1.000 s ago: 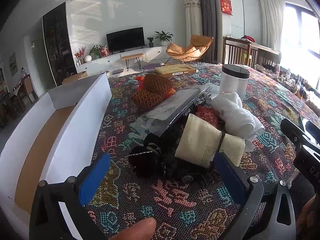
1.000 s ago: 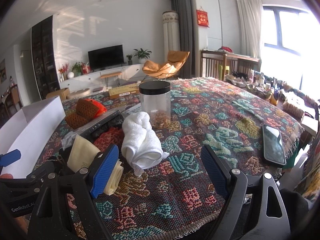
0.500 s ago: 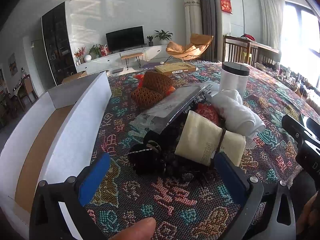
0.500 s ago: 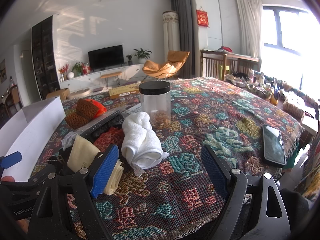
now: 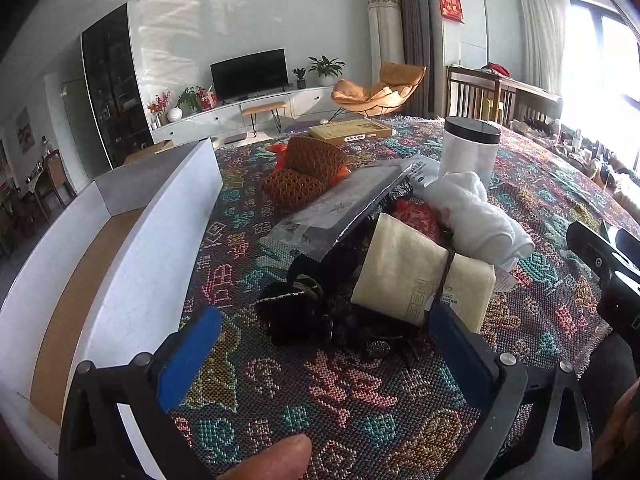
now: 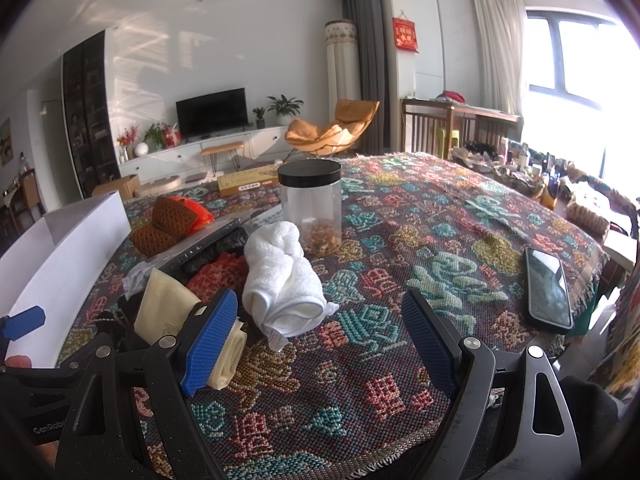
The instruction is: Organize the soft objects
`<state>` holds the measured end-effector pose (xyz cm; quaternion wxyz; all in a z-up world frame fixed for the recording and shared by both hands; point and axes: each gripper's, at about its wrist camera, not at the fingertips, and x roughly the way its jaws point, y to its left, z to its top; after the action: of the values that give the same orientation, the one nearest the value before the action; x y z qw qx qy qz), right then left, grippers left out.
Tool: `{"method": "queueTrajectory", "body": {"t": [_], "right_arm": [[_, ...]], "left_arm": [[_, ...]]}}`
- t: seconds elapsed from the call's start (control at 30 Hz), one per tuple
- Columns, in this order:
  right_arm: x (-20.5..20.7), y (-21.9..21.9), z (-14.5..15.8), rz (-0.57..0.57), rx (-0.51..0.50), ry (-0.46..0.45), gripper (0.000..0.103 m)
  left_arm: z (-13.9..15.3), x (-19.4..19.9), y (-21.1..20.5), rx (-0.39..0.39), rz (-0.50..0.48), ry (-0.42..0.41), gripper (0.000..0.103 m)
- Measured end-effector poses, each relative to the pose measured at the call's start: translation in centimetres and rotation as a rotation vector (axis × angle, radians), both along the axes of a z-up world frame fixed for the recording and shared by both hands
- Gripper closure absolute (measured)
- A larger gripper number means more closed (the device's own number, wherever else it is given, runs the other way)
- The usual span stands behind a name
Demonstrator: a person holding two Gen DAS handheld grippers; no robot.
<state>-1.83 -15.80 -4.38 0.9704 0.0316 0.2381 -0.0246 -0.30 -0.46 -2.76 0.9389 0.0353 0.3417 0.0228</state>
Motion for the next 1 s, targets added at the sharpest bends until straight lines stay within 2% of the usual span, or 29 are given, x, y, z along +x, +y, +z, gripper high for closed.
{"method": "queueTrajectory", "body": {"t": [0.47,0.63,0.87,1.0], "right_arm": [[0.0,0.0,0.0,-0.001,0.004,0.002,0.016],[0.1,-0.6,-0.6,-0.003,0.036,0.015,0.016],[0.5,-1.2,-0.8,-0.002,0.069,0.039,0.016],[1.0,-2.6,-1.3,0.018,0.161,0.076,0.016]], "left_arm": [[-0.5,0.1,-0.1,0.009,0.0,0.02,0.0],[-0.7,0.2,0.2,0.005,0.006,0.031,0.0],[-2.2,0.7,0.9,-0.011,0.015,0.091,0.0],[-3.9,1.5,1.6,-0.02,0.025,0.152,0.0]]}}
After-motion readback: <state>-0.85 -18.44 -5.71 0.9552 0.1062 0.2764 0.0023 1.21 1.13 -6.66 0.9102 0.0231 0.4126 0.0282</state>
